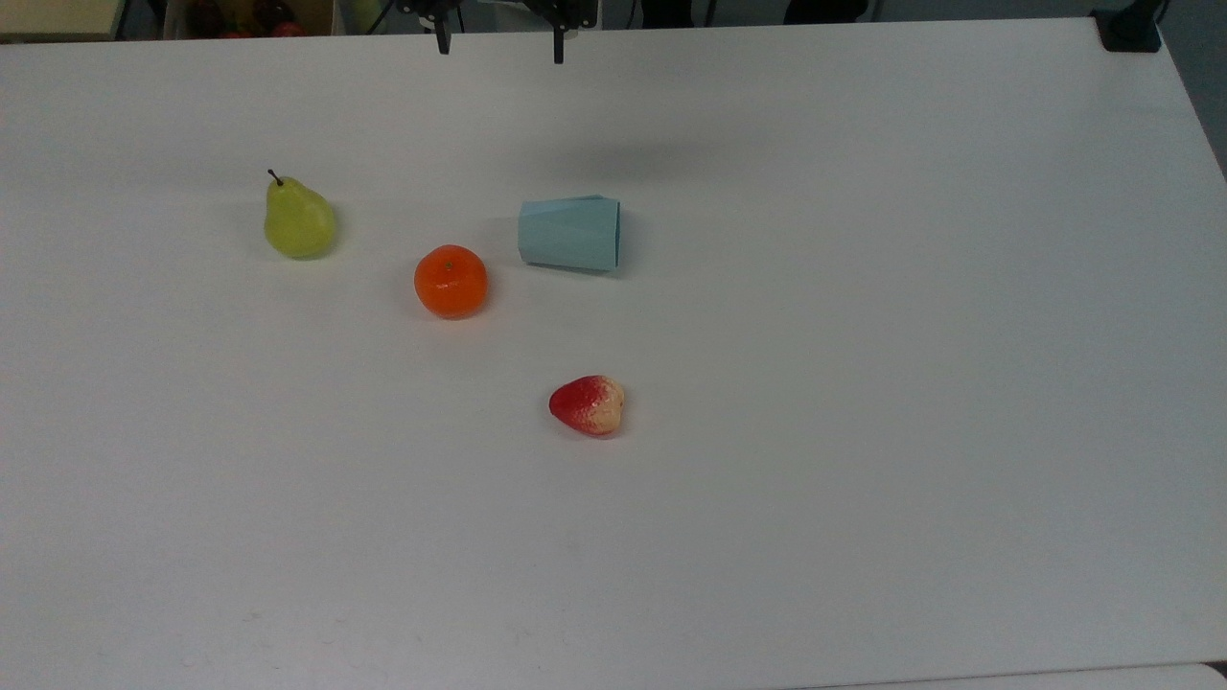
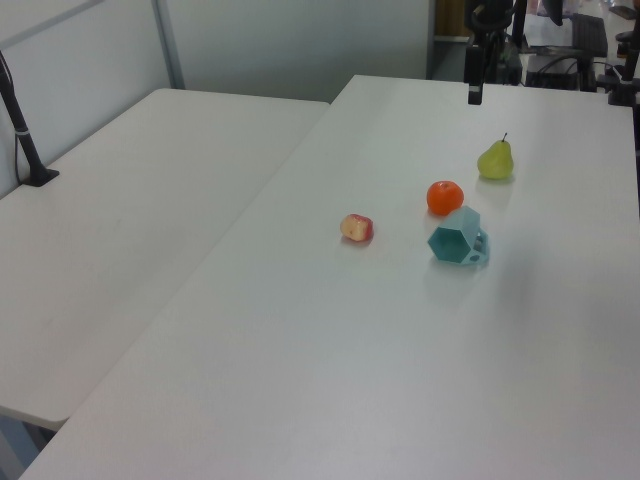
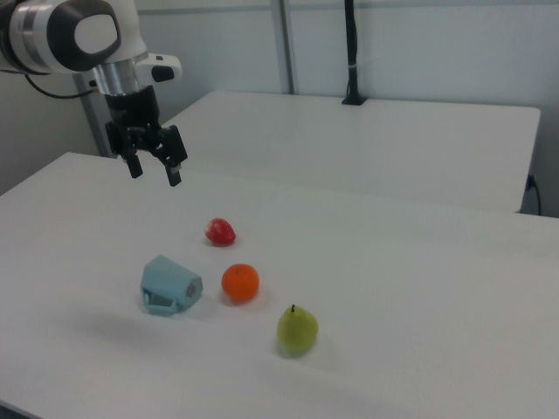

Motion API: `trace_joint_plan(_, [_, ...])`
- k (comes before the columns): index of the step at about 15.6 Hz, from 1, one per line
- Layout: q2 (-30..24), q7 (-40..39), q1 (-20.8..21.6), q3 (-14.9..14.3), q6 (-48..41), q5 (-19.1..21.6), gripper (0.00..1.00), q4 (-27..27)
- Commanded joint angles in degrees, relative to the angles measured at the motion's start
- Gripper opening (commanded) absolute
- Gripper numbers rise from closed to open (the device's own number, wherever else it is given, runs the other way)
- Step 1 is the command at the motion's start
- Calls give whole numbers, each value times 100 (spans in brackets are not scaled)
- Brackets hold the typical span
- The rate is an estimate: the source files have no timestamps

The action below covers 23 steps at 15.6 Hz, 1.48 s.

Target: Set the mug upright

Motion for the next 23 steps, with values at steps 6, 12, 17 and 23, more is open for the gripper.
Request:
trace_joint_plan(6, [-34, -178, 80, -27, 139, 98, 100, -80])
trace_joint_plan(12, [71, -99, 509, 69, 86, -506, 100, -80])
trace_joint_plan(17, [466, 689, 1440, 78, -98, -1481, 100, -80])
trace_joint_plan(23, [1353, 2229, 2399, 157, -423, -2958, 100, -98])
